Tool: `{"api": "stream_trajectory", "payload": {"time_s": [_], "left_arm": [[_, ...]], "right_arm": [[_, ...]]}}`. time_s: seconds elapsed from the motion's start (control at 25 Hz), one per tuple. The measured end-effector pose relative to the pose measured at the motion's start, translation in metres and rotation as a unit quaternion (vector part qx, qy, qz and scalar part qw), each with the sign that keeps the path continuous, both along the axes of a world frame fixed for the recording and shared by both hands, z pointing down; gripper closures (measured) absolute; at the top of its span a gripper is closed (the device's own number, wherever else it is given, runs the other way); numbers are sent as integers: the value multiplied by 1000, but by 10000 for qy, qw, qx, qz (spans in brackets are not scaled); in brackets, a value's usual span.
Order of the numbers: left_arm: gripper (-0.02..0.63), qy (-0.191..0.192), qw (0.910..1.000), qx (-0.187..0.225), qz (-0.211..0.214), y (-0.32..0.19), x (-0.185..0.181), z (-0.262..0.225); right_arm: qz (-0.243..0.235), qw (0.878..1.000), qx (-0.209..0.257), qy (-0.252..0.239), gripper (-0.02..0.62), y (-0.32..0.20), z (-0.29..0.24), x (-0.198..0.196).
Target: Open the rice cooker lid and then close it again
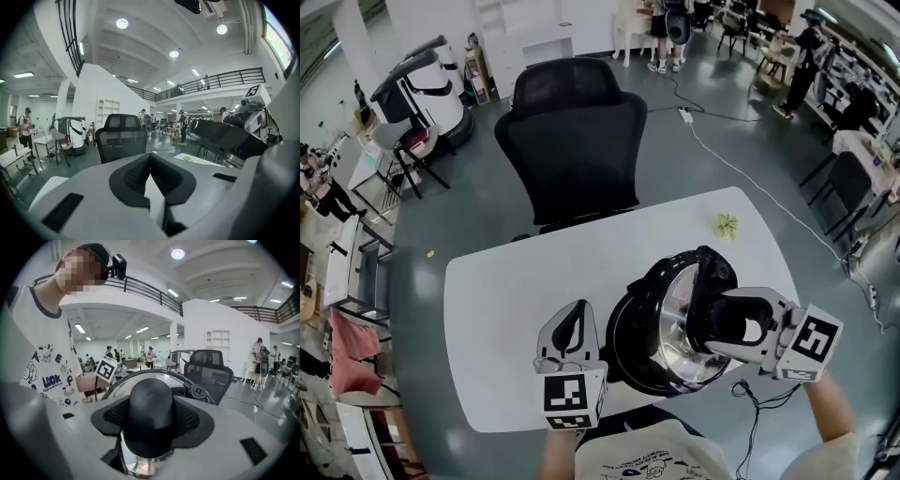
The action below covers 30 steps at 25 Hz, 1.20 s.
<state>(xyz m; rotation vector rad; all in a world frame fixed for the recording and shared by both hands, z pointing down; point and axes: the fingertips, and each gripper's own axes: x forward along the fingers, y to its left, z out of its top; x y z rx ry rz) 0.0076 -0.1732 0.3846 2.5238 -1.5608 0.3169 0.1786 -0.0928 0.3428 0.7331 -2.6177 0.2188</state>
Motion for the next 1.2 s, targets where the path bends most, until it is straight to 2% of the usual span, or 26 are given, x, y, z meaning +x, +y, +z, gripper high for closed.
{"api": "stream_trajectory", "payload": {"time_s": [0.2, 0.36, 0.56, 0.88, 1.2], "left_arm": [[592, 60, 9999, 64, 54, 3, 2, 0], [592, 114, 9998, 155, 104, 6, 3, -5], [592, 164, 9994, 280, 137, 5, 9, -23], [592, 255, 9989, 385, 128, 6, 5, -32], [592, 323, 9985, 385, 210, 7, 14, -37]], "right_arm": [[619, 9944, 281, -811, 302, -4, -23, 12], [1016, 9823, 399, -1522, 302, 0, -43, 24], [1412, 9669, 541, -2054, 302, 4, -73, 55], [1966, 9460, 751, -2467, 302, 25, -94, 97], [2177, 9403, 856, -2474, 302, 35, -106, 117]]}}
